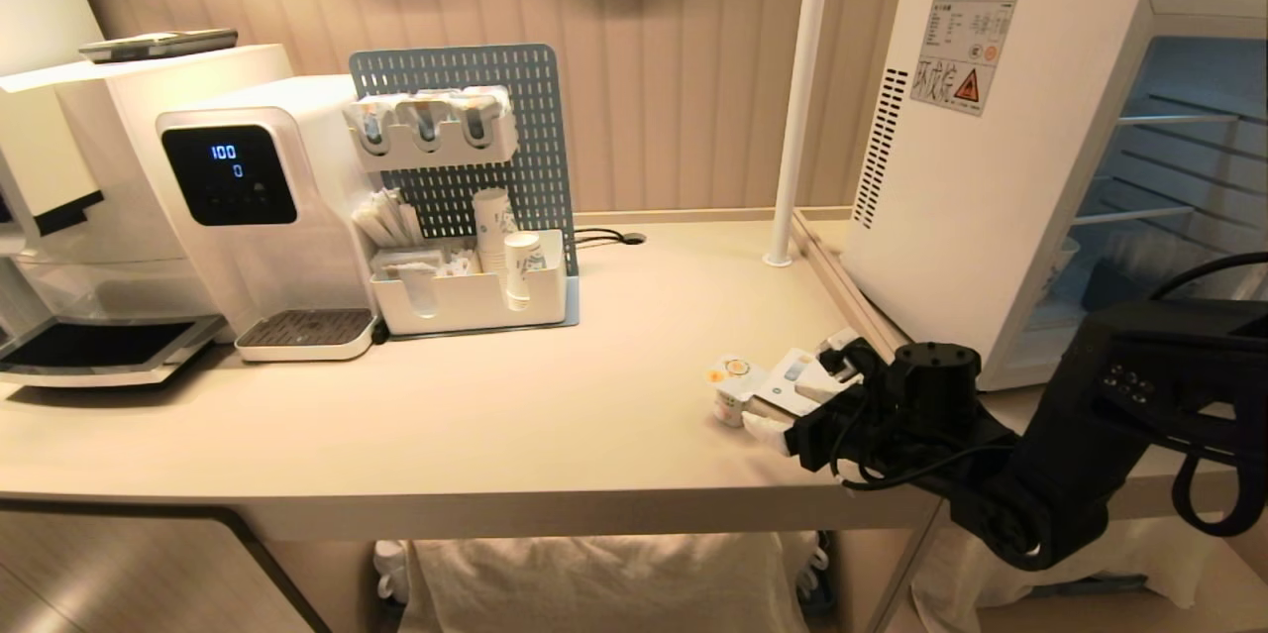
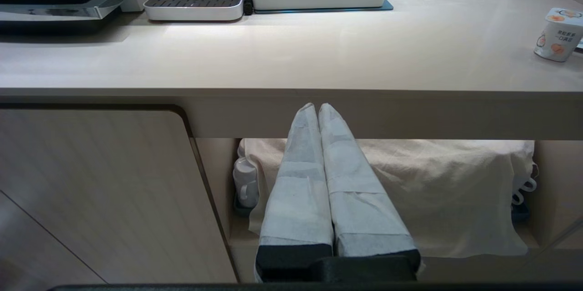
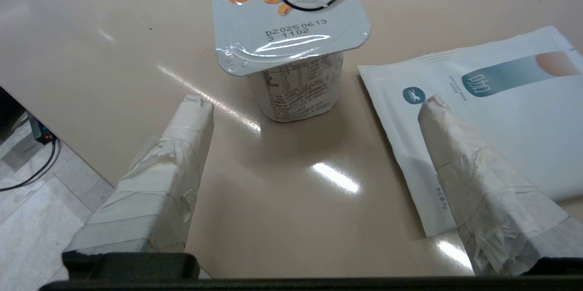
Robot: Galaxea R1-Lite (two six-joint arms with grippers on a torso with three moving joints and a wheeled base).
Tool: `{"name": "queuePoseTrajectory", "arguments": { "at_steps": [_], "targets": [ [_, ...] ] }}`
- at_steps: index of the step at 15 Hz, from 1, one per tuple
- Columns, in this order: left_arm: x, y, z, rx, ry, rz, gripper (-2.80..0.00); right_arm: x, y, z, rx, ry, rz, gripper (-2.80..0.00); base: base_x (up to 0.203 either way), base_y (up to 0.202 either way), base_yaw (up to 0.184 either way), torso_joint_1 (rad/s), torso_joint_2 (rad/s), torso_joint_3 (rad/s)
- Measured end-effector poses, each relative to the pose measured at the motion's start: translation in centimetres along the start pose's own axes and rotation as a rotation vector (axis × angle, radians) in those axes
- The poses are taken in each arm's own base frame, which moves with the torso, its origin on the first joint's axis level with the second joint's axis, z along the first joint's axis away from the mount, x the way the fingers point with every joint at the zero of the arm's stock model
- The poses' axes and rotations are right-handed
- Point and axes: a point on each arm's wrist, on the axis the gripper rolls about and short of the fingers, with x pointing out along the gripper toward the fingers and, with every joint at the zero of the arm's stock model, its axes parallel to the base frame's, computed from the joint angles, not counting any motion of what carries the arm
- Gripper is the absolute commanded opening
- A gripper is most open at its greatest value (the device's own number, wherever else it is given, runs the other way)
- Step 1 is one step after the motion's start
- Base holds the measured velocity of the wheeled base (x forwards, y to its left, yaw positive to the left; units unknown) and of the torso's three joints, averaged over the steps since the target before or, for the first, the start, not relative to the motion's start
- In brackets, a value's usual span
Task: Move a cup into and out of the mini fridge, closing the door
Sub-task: Put the yoghurt in the freezer
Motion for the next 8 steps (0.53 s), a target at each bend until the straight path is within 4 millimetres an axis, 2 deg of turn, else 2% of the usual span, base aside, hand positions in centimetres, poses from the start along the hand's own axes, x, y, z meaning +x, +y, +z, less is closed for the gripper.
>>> {"name": "queuePoseTrajectory", "arguments": {
  "at_steps": [8],
  "targets": [
    [0.0, 0.0, 0.0, 0.0, 0.0, -0.001, -2.8, 3.0, 0.2, 1.6, 0.0, 0.043, 0.008, 0.0, 0.0, 0.0, 0.0, 0.0, 0.0, 0.0]
  ]
}}
